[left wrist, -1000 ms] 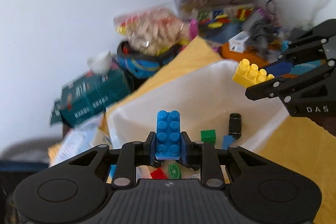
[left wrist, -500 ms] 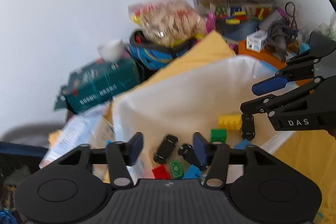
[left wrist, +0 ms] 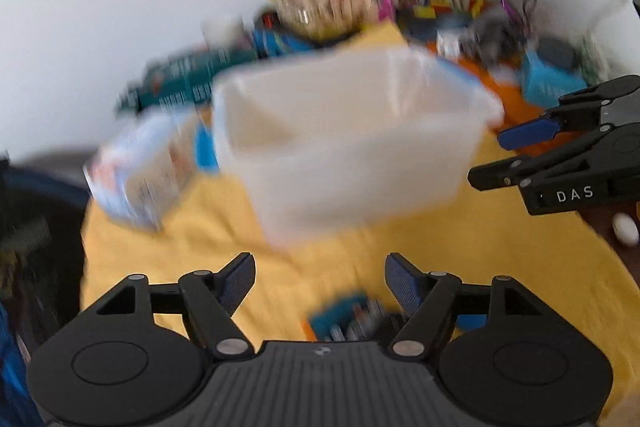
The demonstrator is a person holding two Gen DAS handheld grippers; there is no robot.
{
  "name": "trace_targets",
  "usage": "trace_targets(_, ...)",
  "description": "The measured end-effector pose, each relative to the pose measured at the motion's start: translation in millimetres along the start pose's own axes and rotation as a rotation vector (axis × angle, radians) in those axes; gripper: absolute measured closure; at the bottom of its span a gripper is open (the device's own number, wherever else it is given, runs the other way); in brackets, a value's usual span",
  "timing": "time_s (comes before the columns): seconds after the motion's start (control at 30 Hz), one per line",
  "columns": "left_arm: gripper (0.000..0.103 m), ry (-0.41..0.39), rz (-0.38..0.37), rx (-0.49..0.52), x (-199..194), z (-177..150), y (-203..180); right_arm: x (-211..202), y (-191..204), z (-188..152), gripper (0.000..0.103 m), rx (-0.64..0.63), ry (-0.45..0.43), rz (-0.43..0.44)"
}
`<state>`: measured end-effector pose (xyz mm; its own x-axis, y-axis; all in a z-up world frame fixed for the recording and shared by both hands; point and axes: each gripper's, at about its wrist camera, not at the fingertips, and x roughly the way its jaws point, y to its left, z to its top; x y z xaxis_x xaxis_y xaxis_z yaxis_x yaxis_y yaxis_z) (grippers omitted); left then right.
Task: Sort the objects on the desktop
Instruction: 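Move both grippers back to the toys on the blanket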
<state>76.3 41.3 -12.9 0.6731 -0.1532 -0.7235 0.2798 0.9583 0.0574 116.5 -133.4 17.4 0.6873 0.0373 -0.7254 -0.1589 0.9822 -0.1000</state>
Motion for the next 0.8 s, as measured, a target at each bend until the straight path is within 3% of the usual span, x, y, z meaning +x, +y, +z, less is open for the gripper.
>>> trace_targets(0.23,0.028,0.137,-0.066,0.049,14.8,-45.7,-19.1,5.0,18.8,-48.9,0.049,0.056,0.111,0.025)
trace_targets(0.37,0.028,0.163,-0.095,0.064,16.4,-58.0,-26.3,-0.2,25.8,-64.8,0.048,0.086,0.121,0.034)
trace_targets(0.63,0.028,0.105,-0.099,0.035,8.4,-59.2,-31.5,-13.2,24.0,-85.9,0.046,0.127,0.141,-0.016)
trace_targets(0.8,0.028,0.076,-0.053,0.021,4.6,-49.4,-39.8,-19.9,12.6,-88.2,0.044,0.139,0.107,-0.011)
